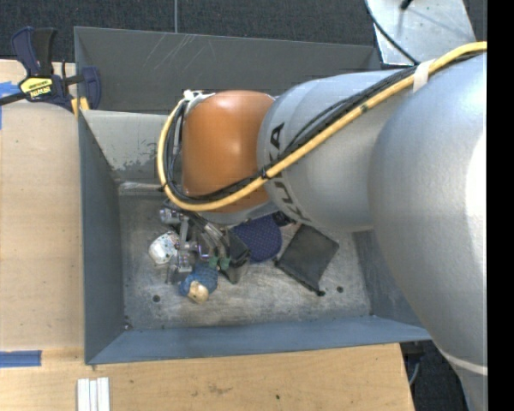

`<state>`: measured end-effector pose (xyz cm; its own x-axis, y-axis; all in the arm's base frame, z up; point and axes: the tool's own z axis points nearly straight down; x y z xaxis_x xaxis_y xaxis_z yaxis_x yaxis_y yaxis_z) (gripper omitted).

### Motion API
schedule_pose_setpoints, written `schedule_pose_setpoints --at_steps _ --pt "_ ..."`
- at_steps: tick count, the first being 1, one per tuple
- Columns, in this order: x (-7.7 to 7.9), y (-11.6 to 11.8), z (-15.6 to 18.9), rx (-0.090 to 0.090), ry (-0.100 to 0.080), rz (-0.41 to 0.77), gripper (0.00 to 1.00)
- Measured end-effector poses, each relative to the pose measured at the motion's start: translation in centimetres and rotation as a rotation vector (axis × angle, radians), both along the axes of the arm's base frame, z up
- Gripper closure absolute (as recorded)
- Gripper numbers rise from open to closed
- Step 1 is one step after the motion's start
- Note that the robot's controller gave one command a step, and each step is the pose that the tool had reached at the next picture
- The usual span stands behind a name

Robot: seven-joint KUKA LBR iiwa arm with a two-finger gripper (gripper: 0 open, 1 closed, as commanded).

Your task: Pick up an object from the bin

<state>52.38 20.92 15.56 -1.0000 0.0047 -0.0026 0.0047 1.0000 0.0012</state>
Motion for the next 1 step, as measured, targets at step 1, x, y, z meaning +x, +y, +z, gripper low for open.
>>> schedule_pose_setpoints --at_steps 1 --pt "2.86 -3.47 -8.26 0.010 -0.004 0.011 0.00"
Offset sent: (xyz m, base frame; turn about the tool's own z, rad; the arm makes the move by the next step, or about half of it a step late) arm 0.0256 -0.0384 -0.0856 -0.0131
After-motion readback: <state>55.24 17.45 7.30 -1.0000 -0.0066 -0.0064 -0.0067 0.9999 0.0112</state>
